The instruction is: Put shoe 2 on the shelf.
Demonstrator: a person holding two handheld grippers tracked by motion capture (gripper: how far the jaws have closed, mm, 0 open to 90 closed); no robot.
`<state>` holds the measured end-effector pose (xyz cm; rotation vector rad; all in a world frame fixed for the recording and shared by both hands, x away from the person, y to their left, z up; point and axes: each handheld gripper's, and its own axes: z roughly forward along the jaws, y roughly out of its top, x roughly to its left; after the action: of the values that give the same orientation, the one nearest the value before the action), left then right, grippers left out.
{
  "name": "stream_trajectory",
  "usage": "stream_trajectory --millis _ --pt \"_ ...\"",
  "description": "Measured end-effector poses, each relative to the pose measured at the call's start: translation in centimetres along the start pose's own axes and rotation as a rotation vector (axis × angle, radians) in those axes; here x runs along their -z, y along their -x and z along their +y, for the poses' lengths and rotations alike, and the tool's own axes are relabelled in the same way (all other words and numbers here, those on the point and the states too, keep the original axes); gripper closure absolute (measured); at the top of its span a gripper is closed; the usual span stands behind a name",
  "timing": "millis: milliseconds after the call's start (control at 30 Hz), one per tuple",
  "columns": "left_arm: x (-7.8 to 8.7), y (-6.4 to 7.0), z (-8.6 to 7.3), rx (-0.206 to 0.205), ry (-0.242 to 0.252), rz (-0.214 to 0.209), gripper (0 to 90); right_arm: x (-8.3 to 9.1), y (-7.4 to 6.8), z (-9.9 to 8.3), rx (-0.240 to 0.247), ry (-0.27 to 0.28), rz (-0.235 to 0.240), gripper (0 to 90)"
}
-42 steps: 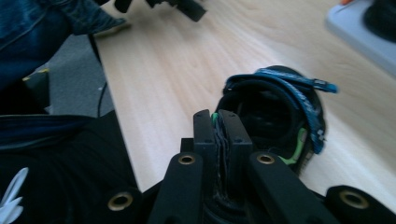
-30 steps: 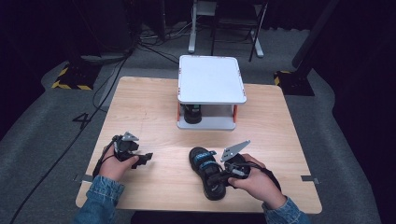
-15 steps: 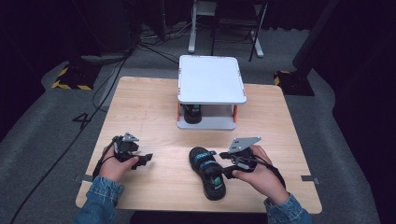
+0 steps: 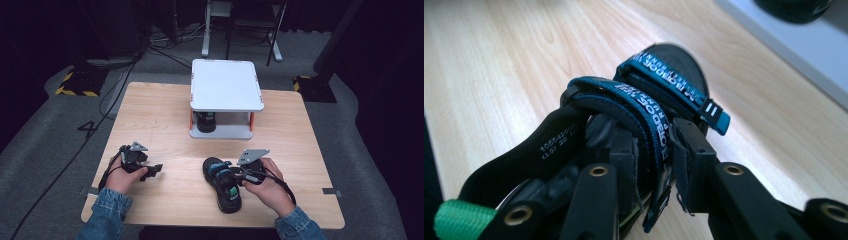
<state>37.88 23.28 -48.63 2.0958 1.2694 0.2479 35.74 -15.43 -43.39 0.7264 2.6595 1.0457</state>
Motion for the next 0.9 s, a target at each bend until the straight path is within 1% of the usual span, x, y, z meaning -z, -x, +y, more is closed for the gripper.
stream_trajectory --millis 133,200,233,267,300,367,400,433,467,500,567,633,667,700,733,900 --pt "0.3 -0.1 0.0 0.007 0.012 0.008 25.9 0.0 -0.1 0.3 0.015 0.024 -0.033 74.9" --pt "0.4 -0.1 -0.2 0.004 0.013 0.011 26.0 0.3 0.2 0.4 0.013 0.049 -0.057 75.3" --pt "0.5 -0.1 -0.4 0.0 0.01 0.016 26.0 0.6 0.4 0.4 0.004 0.067 -0.07 75.3" --pt "0.5 -0.1 -0.4 0.0 0.01 0.016 26.1 0.6 0.4 0.4 0.004 0.067 -0.07 75.3" --pt "0.6 0.0 -0.5 0.006 0.008 0.012 26.1 0.9 0.9 0.6 -0.009 0.094 -0.087 75.4" --pt "0.9 0.1 -0.8 -0.006 0.003 0.029 26.0 1.3 1.5 0.8 -0.025 0.13 -0.117 75.3" --pt "1.2 0.2 -0.9 -0.002 0.014 0.036 26.0 1.4 1.8 0.8 -0.034 0.141 -0.127 75.3" --pt "1.5 0.4 -1.2 -0.002 0.019 0.041 26.1 1.6 2.6 1.1 -0.053 0.165 -0.154 75.3" --pt "1.7 0.5 -1.4 -0.013 0.016 0.05 26.0 1.6 2.9 1.2 -0.061 0.171 -0.16 75.3" --pt "1.9 0.7 -1.6 -0.012 0.018 0.055 26.1 1.5 3.4 1.3 -0.072 0.179 -0.169 75.3" --pt "2.2 0.8 -1.9 -0.012 0.018 0.065 26.1 1.4 4.3 1.5 -0.093 0.193 -0.184 75.3" --pt "2.5 0.8 -2.4 -0.011 0.024 0.064 26.1 1.1 5.3 1.6 -0.12 0.213 -0.21 75.5" --pt "2.5 0.8 -2.4 -0.011 0.024 0.064 26.1 1.1 5.3 1.6 -0.12 0.213 -0.21 75.5" --pt "2.7 0.8 -2.7 -0.004 0.021 0.059 26.1 0.9 5.7 1.7 -0.132 0.221 -0.226 75.5" --pt "2.9 0.8 -3.2 0.006 0.023 0.07 26.1 0.6 6.7 1.8 -0.154 0.239 -0.26 75.4" --pt "3.4 0.5 -4.4 0.025 0.017 0.082 26.1 -0.5 8.9 2.0 -0.189 0.28 -0.317 75.5"
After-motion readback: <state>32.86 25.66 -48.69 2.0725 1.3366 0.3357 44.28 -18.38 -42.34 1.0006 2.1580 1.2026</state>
